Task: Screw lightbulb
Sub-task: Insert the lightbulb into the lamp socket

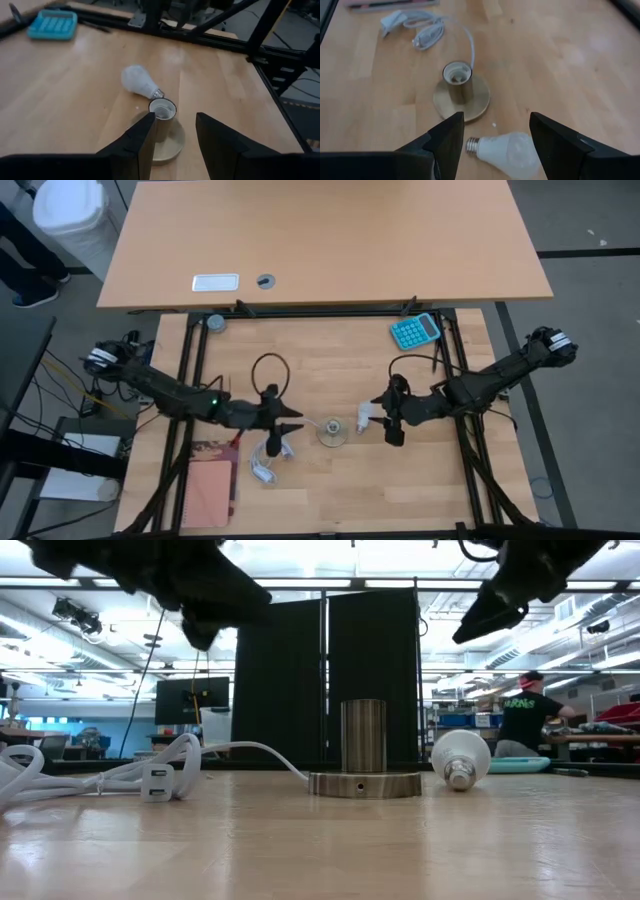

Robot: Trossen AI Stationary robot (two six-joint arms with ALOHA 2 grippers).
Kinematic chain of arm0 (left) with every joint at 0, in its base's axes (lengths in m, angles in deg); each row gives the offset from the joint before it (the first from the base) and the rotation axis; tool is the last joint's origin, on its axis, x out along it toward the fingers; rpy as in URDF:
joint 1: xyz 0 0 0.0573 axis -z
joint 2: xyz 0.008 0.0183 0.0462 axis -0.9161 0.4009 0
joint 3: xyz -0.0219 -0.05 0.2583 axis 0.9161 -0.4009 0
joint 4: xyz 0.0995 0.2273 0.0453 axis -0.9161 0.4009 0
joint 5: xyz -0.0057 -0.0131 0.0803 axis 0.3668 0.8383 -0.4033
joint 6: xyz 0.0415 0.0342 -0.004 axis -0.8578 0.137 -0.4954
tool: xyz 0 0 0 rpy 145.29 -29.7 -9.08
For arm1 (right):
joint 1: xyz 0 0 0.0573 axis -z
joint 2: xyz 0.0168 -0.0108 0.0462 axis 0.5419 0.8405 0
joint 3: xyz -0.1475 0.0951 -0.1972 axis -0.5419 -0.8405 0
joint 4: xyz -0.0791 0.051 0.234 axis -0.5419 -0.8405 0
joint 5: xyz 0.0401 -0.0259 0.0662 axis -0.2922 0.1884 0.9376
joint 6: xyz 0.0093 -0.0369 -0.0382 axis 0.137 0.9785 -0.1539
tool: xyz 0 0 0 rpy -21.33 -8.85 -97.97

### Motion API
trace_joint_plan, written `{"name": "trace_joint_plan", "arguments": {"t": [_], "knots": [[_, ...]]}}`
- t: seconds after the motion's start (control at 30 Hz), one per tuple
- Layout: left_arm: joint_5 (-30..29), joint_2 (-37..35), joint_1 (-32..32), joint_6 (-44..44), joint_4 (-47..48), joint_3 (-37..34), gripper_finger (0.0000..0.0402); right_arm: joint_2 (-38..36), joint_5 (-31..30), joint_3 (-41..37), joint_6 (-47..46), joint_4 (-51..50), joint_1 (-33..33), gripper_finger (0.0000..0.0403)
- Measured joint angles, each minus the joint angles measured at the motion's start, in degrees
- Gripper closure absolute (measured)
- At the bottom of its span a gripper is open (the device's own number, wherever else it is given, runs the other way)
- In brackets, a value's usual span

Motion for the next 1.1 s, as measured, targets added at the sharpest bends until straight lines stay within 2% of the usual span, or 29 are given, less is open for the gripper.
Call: {"name": "trace_joint_plan", "arguments": {"t": [0.17,0.3,0.47,0.63,0.9,1.1], "knots": [[2.9,1.6,-1.6,2.8,0.3,0.0,0.0254,-0.1,1.9,0.0,0.9,-5.8,1.6,0.0174],[0.3,4.0,-1.6,2.3,0.2,0.0,0.0253,0.1,3.5,0.0,0.4,-10.0,2.5,0.0174],[-2.8,10.2,-1.7,2.0,-1.2,0.0,0.0235,0.1,1.2,-0.9,0.5,-9.1,2.5,0.0174],[-3.2,17.6,-1.7,-2.0,-9.1,0.2,0.0203,0.1,-0.5,-2.4,0.9,-6.8,2.5,0.0174],[-3.3,29.6,-2.2,-4.8,-9.3,7.7,0.0193,0.2,-1.4,-2.5,-0.6,-5.1,1.4,0.0174],[-2.3,34.4,-2.2,-6.9,-8.4,12.6,0.0192,0.3,-2.2,-2.5,-1.8,-4.3,-0.2,0.0174]]}}
